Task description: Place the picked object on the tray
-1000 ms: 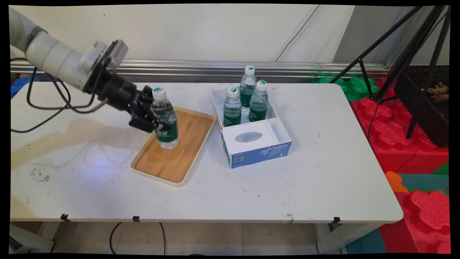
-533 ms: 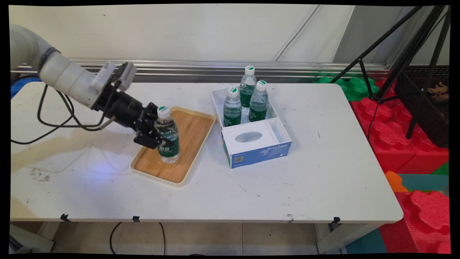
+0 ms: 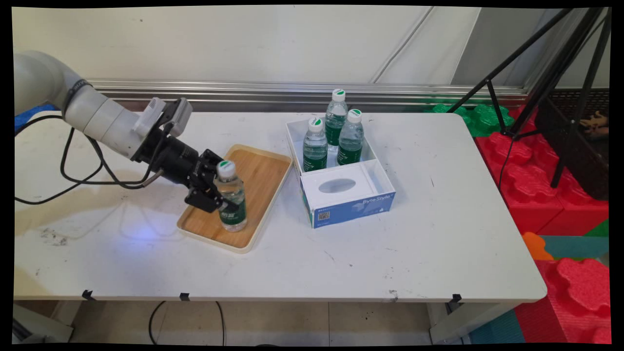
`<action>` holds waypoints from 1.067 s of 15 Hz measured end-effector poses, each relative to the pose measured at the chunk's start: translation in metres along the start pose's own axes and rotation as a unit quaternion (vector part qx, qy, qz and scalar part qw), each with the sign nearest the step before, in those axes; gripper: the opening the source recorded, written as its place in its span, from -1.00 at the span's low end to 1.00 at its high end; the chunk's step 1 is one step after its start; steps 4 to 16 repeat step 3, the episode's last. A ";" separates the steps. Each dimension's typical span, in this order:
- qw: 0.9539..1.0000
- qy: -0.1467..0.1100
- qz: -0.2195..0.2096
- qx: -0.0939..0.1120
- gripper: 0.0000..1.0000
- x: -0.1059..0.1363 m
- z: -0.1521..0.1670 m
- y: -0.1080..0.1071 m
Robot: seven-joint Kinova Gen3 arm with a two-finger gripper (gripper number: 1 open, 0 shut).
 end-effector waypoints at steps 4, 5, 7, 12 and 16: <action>1.000 -0.001 -0.002 -0.002 1.00 -0.005 0.001 0.001; 1.000 -0.001 -0.002 -0.002 1.00 -0.005 0.001 0.001; 1.000 -0.001 -0.002 -0.002 1.00 -0.005 0.001 0.001; 1.000 -0.001 -0.002 -0.002 1.00 -0.005 0.001 0.001; 1.000 -0.001 -0.002 -0.002 1.00 -0.005 0.001 0.001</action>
